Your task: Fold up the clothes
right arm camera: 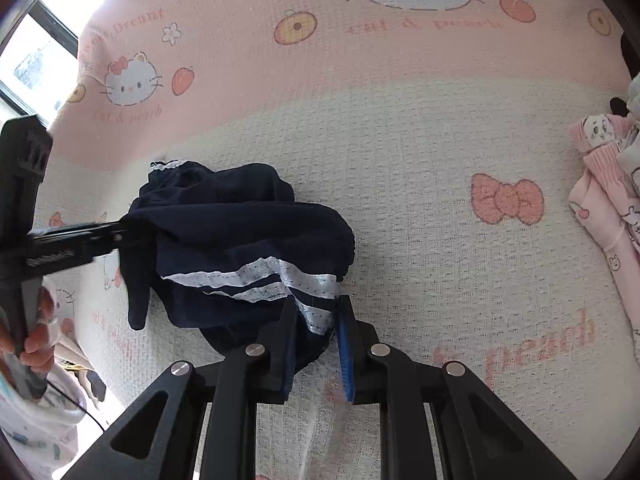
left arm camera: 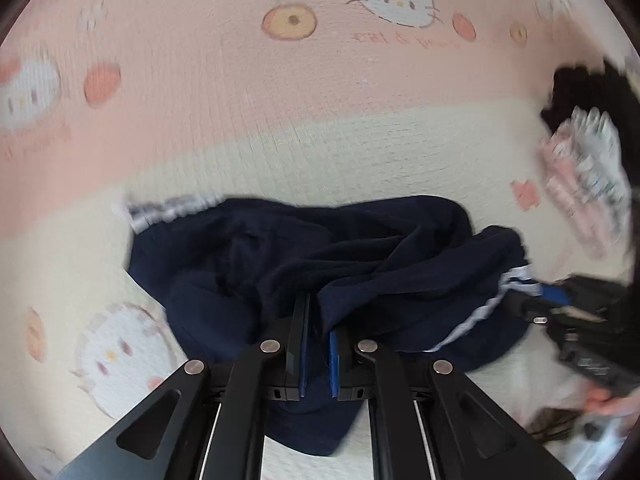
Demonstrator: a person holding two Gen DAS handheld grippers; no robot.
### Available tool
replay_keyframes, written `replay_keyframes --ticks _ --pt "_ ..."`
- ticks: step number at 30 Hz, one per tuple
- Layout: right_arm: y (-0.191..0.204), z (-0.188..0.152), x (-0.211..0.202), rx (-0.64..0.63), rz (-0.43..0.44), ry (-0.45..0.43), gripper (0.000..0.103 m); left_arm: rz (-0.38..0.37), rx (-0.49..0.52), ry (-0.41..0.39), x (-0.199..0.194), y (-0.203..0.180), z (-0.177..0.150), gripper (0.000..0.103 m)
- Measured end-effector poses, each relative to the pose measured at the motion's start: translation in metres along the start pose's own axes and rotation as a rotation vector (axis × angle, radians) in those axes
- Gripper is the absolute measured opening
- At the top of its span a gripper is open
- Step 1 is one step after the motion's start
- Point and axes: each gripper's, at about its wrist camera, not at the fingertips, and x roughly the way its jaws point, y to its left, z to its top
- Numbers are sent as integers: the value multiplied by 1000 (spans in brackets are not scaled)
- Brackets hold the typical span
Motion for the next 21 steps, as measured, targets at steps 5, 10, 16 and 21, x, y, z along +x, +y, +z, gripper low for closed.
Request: replay_keyframes --ticks 5,10,16,21 --pt "1 -1 3 16 11 18 16 -116 -162 -6 -18 27 -17 7" --pt "2 -1 2 10 3 17 16 -47 -128 -60 -33 20 -45 7" --pt "-2 -2 -3 20 -1 8 16 -5 -110 -43 -21 13 -71 7" --pt "-7 -3 -3 42 5 19 16 10 -133 9 -2 19 -89 7"
